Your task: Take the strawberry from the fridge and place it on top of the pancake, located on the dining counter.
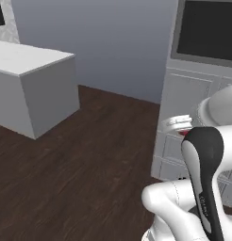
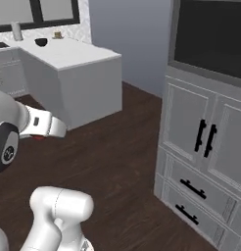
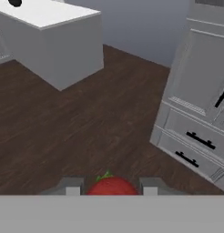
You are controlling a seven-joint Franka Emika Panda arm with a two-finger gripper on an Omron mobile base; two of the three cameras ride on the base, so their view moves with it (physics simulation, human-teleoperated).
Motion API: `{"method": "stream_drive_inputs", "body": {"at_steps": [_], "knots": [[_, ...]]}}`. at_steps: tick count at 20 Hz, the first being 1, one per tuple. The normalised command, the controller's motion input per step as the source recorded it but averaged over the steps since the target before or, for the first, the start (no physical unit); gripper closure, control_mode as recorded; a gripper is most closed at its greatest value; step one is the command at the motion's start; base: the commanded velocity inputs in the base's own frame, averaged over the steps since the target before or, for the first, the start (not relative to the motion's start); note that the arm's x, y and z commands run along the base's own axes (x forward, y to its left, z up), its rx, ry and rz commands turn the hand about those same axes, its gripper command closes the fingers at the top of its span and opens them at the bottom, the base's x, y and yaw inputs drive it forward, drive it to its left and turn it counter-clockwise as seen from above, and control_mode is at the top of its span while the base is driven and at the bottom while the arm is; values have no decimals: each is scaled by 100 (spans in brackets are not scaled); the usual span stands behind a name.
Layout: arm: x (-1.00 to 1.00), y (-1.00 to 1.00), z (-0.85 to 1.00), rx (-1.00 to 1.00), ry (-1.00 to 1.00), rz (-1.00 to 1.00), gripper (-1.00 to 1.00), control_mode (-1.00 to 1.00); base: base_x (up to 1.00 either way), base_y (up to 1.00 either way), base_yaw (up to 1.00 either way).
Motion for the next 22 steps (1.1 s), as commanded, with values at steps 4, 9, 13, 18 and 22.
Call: {"method": "stream_drive_inputs", "body": {"at_steps": [4, 9, 13, 18, 22], "knots": [[0, 0, 0, 0, 0, 0, 100, 100, 100, 0, 45], [0, 0, 0, 0, 0, 0, 100, 100, 100, 1, 33], [0, 0, 0, 0, 0, 0, 100, 100, 100, 18, 30], [0, 0, 0, 0, 0, 0, 100, 100, 100, 12, 23], [0, 0, 0, 0, 0, 0, 100, 100, 100, 7, 13]]}}
